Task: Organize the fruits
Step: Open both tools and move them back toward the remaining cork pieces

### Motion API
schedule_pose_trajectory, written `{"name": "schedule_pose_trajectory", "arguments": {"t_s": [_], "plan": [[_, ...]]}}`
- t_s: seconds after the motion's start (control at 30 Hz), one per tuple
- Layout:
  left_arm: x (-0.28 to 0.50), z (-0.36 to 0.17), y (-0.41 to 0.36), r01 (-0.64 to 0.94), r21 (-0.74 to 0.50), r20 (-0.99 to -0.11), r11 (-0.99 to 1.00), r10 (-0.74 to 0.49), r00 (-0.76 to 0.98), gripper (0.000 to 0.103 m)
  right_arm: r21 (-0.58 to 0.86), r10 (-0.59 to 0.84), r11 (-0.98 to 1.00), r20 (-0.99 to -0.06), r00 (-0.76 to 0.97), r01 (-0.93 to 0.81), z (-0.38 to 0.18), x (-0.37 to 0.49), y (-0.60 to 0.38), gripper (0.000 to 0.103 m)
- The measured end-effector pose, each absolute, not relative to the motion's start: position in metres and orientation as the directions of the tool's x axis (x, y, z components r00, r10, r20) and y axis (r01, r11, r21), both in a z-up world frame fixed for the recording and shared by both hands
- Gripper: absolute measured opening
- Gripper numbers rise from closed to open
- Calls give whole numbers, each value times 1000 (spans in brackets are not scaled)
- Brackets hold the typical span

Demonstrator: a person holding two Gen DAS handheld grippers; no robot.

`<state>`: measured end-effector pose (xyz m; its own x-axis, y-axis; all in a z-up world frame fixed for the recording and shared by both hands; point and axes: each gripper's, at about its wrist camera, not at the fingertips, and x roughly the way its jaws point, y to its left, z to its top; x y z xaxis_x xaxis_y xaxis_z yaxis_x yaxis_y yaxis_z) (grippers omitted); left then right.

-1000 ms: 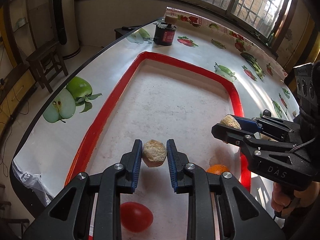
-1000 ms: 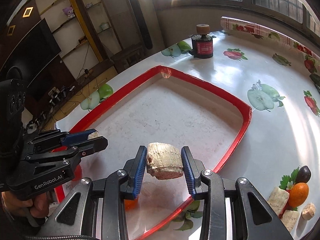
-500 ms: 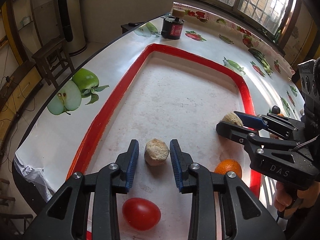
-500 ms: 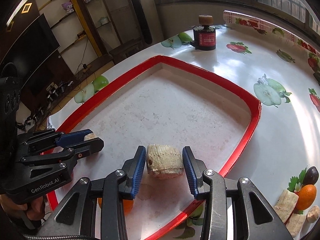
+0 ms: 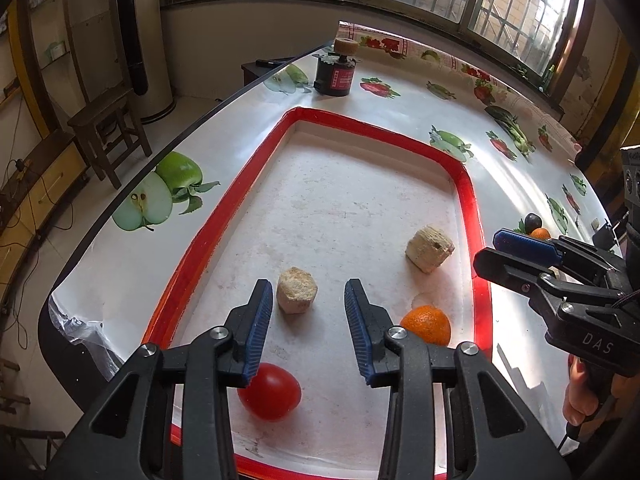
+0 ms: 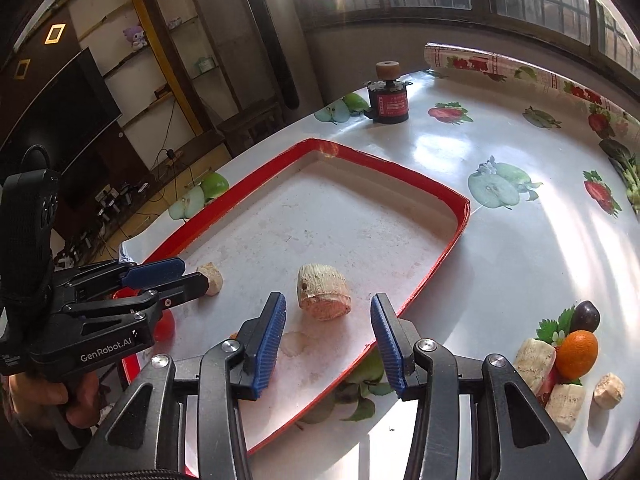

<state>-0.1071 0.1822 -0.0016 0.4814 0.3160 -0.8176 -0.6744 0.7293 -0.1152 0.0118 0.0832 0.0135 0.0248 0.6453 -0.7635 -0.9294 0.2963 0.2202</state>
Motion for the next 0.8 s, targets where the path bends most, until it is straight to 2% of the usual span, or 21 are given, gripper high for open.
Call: {"name": "schedule_pose_trajectory", "arguments": {"t_s": [0.8], "plan": [[-91, 20, 130, -606, -104, -797, 788, 298, 525, 35, 219, 680, 405, -721, 132, -888, 41, 30, -19, 49]]}}
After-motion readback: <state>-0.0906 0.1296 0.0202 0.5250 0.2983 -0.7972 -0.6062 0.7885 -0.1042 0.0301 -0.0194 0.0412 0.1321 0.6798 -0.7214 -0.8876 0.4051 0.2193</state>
